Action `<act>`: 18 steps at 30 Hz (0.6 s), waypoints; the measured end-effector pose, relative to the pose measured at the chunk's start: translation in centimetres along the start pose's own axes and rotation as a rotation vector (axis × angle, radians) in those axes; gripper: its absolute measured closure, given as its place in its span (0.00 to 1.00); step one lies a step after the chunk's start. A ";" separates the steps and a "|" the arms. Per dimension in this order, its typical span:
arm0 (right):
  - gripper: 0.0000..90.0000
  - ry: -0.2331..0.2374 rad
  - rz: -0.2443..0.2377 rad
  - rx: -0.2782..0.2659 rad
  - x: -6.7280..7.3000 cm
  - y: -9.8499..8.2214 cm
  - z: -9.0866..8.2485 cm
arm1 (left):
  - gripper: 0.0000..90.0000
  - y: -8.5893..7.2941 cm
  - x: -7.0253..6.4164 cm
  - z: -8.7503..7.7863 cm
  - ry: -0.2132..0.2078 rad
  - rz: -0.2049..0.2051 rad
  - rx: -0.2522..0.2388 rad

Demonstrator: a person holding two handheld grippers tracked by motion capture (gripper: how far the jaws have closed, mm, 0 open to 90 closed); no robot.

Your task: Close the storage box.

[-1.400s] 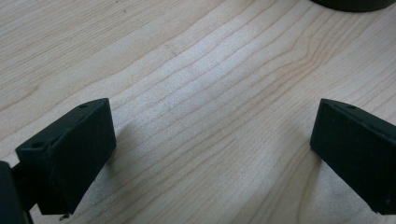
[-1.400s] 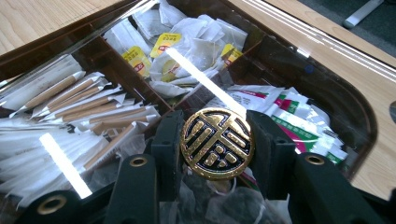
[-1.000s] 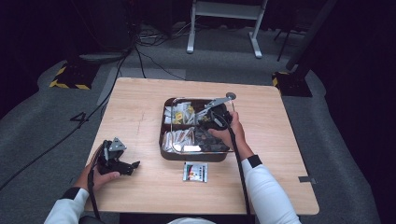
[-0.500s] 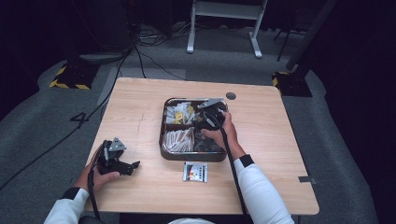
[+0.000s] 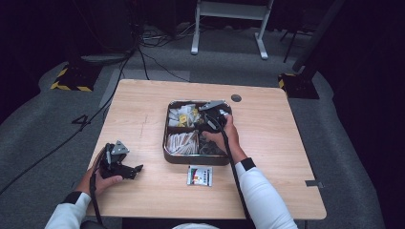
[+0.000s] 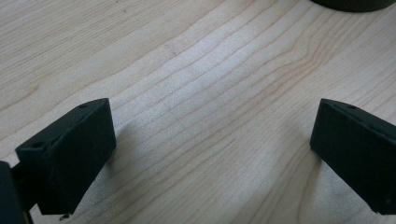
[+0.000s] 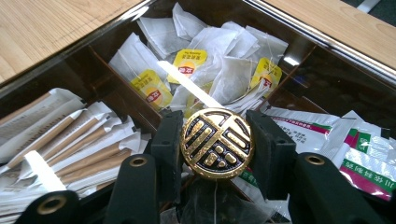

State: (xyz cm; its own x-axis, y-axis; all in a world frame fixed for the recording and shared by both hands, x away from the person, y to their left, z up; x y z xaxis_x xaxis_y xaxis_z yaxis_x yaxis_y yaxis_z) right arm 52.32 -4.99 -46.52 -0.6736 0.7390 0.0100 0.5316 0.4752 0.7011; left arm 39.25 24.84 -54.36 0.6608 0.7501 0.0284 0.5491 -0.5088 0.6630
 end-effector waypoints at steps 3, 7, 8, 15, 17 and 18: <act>0.66 -0.010 0.003 -0.003 0.1 0.0 0.0 | 0.01 0.0 0.0 0.0 0.000 0.000 0.000; 0.66 0.001 0.011 -0.001 0.2 0.0 0.0 | 0.01 0.0 0.0 0.0 0.000 0.000 0.000; 0.66 0.004 0.016 -0.004 0.2 0.0 0.0 | 0.01 0.0 0.0 0.0 0.000 0.000 0.000; 0.65 -0.016 0.018 0.010 0.2 0.0 0.0 | 0.01 0.0 0.0 0.0 0.000 0.000 0.000; 0.65 -0.010 0.033 0.011 0.3 -0.1 0.2 | 0.01 0.0 0.0 0.0 0.000 0.000 0.000; 0.65 -0.013 0.027 0.008 0.3 -0.1 0.2 | 0.01 0.0 0.0 0.0 0.000 0.000 0.000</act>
Point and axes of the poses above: each handheld gripper's, and its own axes: z roughly forward along the jaws, y roughly out of its top, x roughly to its left, the point moved 5 cm from there along z, roughly forward along the jaws, and after that the axes turned 4 degrees about z, right-handed, at the moved point
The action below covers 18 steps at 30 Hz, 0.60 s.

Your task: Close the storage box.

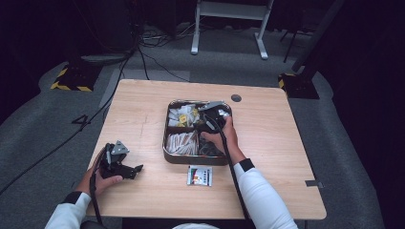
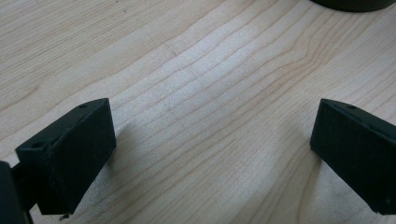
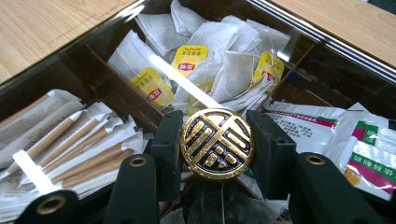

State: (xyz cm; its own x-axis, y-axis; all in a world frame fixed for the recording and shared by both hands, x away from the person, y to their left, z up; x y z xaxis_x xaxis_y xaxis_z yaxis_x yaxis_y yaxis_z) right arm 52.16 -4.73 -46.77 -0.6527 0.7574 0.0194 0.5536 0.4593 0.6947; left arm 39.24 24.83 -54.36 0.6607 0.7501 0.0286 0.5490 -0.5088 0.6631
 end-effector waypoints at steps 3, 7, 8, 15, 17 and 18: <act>0.65 -0.006 -0.007 0.001 0.1 -0.1 0.0 | 0.01 0.0 0.0 0.0 0.000 0.000 0.001; 0.60 -0.004 -0.027 0.003 0.3 -0.1 0.1 | 0.01 0.0 0.0 0.0 0.000 0.000 0.000; 0.59 -0.001 -0.027 0.003 0.3 -0.1 0.1 | 0.01 0.0 0.0 0.0 0.000 0.000 0.000; 0.48 0.027 -0.052 -0.008 0.2 -0.3 -0.3 | 0.01 0.0 0.0 0.0 0.000 0.000 0.000; 0.44 0.045 -0.075 -0.020 0.2 -0.4 -0.5 | 0.01 0.0 0.0 0.0 0.000 0.000 0.000; 0.41 0.043 -0.085 -0.026 0.2 -0.5 -0.6 | 0.01 0.0 0.0 0.0 0.000 0.000 0.000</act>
Point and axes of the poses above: each handheld gripper's, and its own axes: z roughly forward along the jaws, y roughly out of its top, x roughly to its left, the point moved 5 cm from there along z, roughly forward along the jaws, and after that the axes turned 4 degrees about z, right-handed, at the moved point
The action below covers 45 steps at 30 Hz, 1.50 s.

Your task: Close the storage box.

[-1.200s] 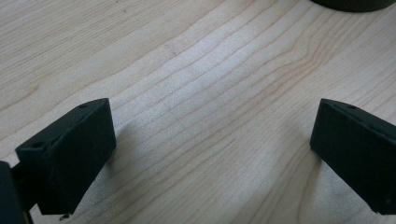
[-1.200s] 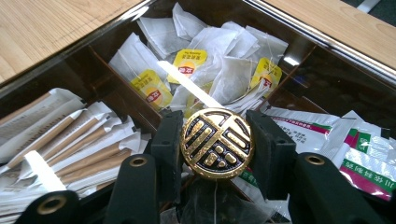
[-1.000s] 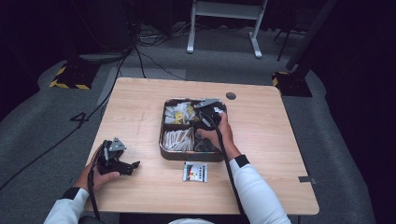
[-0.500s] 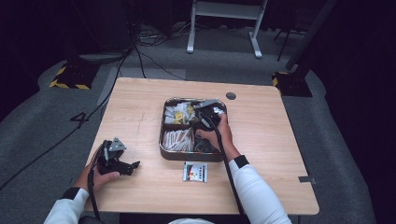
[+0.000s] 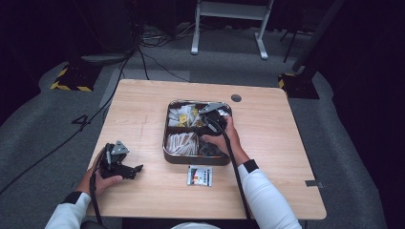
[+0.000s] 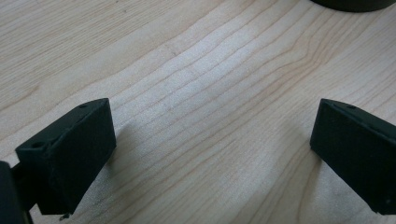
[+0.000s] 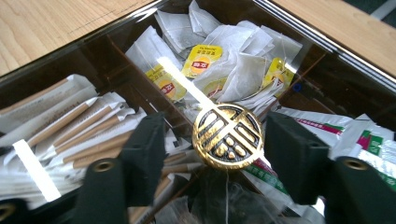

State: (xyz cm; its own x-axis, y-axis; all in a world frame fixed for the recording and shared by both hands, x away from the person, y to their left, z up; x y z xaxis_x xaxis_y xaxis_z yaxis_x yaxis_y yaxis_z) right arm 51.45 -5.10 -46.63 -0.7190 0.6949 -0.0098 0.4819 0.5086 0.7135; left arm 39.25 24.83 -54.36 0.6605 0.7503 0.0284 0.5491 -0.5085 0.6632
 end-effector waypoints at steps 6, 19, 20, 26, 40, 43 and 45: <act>0.35 0.031 -0.040 -0.023 0.0 -0.5 -1.1 | 0.01 0.0 0.0 0.0 0.000 0.000 0.000; 0.30 0.041 -0.128 -0.021 -0.6 -2.3 -4.0 | 0.01 0.0 0.0 0.0 0.000 0.000 0.000; 0.30 0.044 -0.121 -0.024 -0.8 -2.4 -4.3 | 0.01 0.0 0.0 0.0 0.000 0.000 0.000; 0.28 0.038 -0.146 -0.016 -1.4 -3.6 -5.6 | 0.01 0.0 0.0 0.0 0.000 0.000 0.000; 0.26 -0.005 -0.139 -0.027 -3.5 -5.7 -8.5 | 0.01 0.0 0.0 0.0 0.000 0.000 0.000; 0.26 -0.008 -0.141 -0.029 -3.8 -6.2 -9.1 | 0.01 0.0 0.0 0.0 0.000 0.000 0.000; 0.26 -0.009 -0.135 -0.033 -3.9 -6.5 -9.5 | 0.01 0.0 0.0 0.0 0.000 0.000 0.000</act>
Point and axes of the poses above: each handheld gripper's, and its own axes: z roughly forward along the jaws, y roughly out of its top, x roughly to its left, the point moved 5 cm from there along z, roughly forward along the jaws, and after that the axes turned 4 degrees about z, right-handed, at the moved point
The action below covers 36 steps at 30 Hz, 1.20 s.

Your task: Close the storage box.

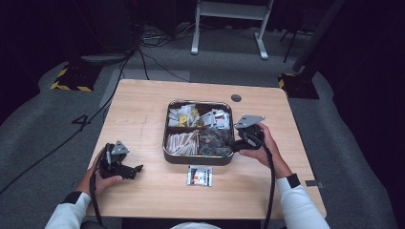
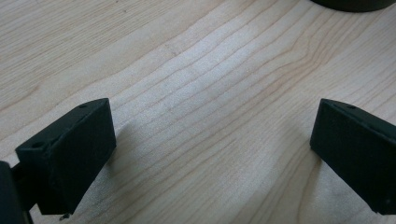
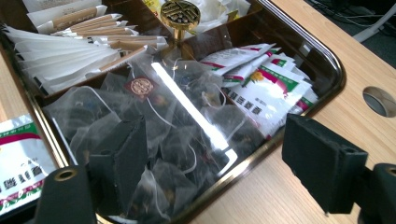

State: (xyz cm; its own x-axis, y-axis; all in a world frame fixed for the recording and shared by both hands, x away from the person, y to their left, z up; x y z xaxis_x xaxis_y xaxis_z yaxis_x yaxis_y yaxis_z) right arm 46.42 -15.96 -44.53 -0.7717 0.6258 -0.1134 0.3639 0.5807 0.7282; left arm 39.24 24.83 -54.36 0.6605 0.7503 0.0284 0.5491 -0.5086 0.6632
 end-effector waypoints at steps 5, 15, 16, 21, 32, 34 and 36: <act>0.26 -0.003 -0.004 0.000 -0.1 -0.9 -0.8 | 0.01 0.0 0.0 0.0 0.000 0.000 0.000; 0.26 -0.020 0.003 0.000 -0.5 -2.7 -2.1 | 0.01 0.0 0.0 0.0 0.000 0.000 0.000; 0.26 -0.022 0.003 0.001 -0.6 -2.9 -2.3 | 0.01 0.0 0.0 0.0 0.000 0.000 0.000; 0.26 -0.024 0.011 0.010 -0.9 -4.0 -2.7 | 0.01 0.0 0.0 0.0 0.000 0.000 0.000; 0.25 -0.048 0.024 0.042 -1.4 -6.7 -3.3 | 0.01 0.0 -0.1 0.0 0.008 -0.006 0.000; 0.25 -0.053 0.032 0.045 -1.5 -7.1 -3.4 | 0.01 0.0 -0.1 0.0 0.010 -0.008 0.000; 0.25 -0.052 0.039 0.045 -1.6 -7.6 -3.5 | 0.00 0.0 -0.1 0.0 0.009 -0.008 0.000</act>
State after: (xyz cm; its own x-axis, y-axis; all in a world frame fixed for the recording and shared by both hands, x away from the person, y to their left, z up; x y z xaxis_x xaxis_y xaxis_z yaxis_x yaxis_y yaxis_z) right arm 43.03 -23.18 -47.50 -0.7284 0.6743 -0.1212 0.4175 0.5772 0.7019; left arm 39.16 24.82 -54.36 0.6511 0.7584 0.0299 0.5548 -0.5024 0.6631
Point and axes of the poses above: each handheld gripper's, and its own axes: z roughly forward along the jaws, y roughly out of its top, x roughly to its left, the point moved 5 cm from there along z, roughly forward along the jaws, and after that the axes turned 4 degrees about z, right-handed, at the moved point
